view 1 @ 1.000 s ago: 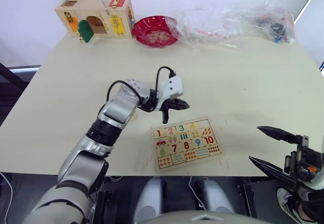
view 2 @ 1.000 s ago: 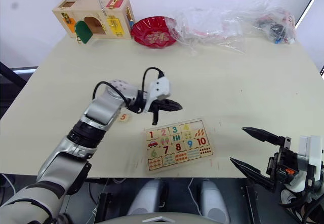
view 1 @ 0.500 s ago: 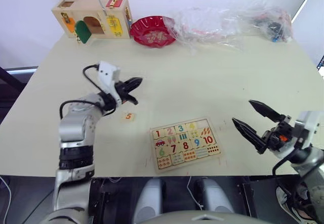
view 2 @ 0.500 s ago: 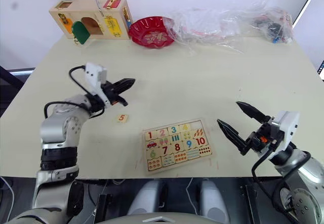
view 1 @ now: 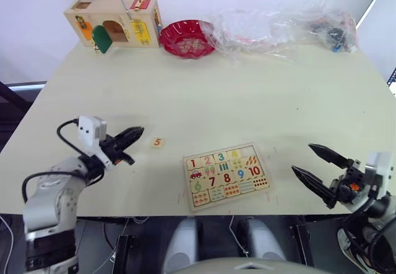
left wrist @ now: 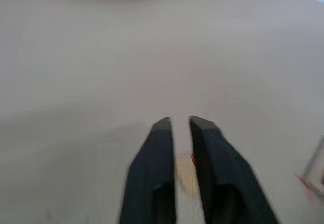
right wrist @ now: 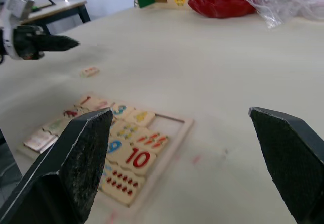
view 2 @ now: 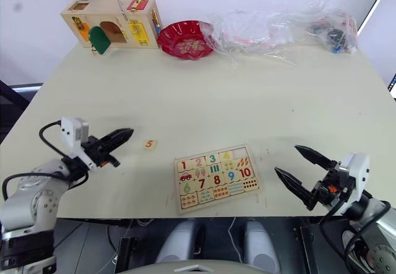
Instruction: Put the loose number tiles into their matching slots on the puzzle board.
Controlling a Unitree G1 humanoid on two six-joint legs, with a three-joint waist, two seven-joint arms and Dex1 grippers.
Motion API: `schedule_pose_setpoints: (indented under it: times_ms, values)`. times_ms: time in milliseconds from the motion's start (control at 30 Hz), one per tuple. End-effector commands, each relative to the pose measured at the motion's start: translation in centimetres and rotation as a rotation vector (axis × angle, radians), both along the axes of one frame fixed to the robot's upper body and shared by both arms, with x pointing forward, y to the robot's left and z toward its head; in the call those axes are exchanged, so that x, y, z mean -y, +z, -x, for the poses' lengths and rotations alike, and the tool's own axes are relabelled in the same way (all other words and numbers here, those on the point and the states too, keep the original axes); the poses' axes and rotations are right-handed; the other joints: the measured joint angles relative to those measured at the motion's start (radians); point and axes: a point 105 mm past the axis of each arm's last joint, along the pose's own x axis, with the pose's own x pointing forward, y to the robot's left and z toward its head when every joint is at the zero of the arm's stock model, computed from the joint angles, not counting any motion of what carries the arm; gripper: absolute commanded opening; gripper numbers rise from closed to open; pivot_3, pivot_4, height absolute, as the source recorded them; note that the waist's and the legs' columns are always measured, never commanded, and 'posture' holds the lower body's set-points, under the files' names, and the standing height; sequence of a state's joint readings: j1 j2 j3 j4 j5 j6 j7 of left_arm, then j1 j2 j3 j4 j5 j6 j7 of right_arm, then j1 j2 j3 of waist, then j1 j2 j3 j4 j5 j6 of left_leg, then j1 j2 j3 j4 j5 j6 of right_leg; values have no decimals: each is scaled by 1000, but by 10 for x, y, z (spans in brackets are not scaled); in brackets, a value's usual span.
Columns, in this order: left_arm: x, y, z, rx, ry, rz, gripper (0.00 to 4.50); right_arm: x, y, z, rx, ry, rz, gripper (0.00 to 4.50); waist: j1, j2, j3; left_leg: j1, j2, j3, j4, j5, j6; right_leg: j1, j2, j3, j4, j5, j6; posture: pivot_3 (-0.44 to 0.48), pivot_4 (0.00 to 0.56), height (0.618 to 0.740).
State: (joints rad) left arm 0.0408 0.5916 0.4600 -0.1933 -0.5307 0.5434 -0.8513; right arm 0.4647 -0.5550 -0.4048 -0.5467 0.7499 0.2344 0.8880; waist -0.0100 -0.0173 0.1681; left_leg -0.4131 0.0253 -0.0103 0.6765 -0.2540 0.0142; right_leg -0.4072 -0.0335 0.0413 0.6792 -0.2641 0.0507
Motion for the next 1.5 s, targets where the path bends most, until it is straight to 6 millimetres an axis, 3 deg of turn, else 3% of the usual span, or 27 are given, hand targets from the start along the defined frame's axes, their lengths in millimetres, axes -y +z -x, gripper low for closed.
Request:
schedule_pose_setpoints:
  times_ms: [33, 133, 200, 467, 867, 1167, 1333, 1500]
  values:
    - [-7, 12, 14, 48, -33, -27, 2473, 6, 10, 9, 47, -16, 16, 4500, 0, 0, 0, 0, 0, 0, 0, 0, 0, 0, 0, 0, 0, 0, 0, 0, 150, 740]
    - [-10, 4, 23, 16, -47, -35, 3892, 9, 7, 15, 36, -28, 24, 4500, 0, 0, 0, 0, 0, 1, 0, 0, 0, 0, 0, 0, -1, 0, 0, 0, 150, 740]
    - [-11, 1, 26, 3, -62, -44, 4362, 10, 5, 17, 30, -38, 24, 4500, 1, -1, -1, 0, 1, 1, -1, 0, 0, 0, 0, 0, -1, 0, 0, 0, 150, 740]
    - [-9, 0, 26, -18, -136, -77, 4362, 14, 2, 19, 18, -44, 29, 4500, 0, 0, -1, 1, 1, 2, -1, 0, 0, 0, 0, 1, -1, 0, 0, 0, 150, 740]
    - [-7, 10, 20, -37, -242, -116, 4362, 2, 10, 15, 45, -2, 2, 4500, 0, 0, -1, 1, 1, 2, -1, 0, 0, 0, 0, 1, -1, 0, 0, 0, 150, 740]
    - [-11, 19, 10, -78, -415, -244, 4362, -11, 19, 33, 10, 208, 40, 4500, 2, -1, -1, 1, 0, 4, -1, 0, 0, 0, 1, 0, -1, 0, 0, 0, 150, 740]
    - [-13, 19, -4, -50, -526, -342, 4362, -16, 30, 43, -13, 350, 63, 4500, 0, -1, -1, 1, -1, 4, -1, 0, 0, 0, 1, 0, -1, 0, 0, 0, 150, 740]
    - [-10, 11, -12, -127, -709, -409, 4362, -12, 38, 46, -31, 419, 102, 4500, 3, -3, -1, 0, -2, 6, -1, 0, 0, 0, 2, 0, -1, 0, 0, 0, 150, 740]
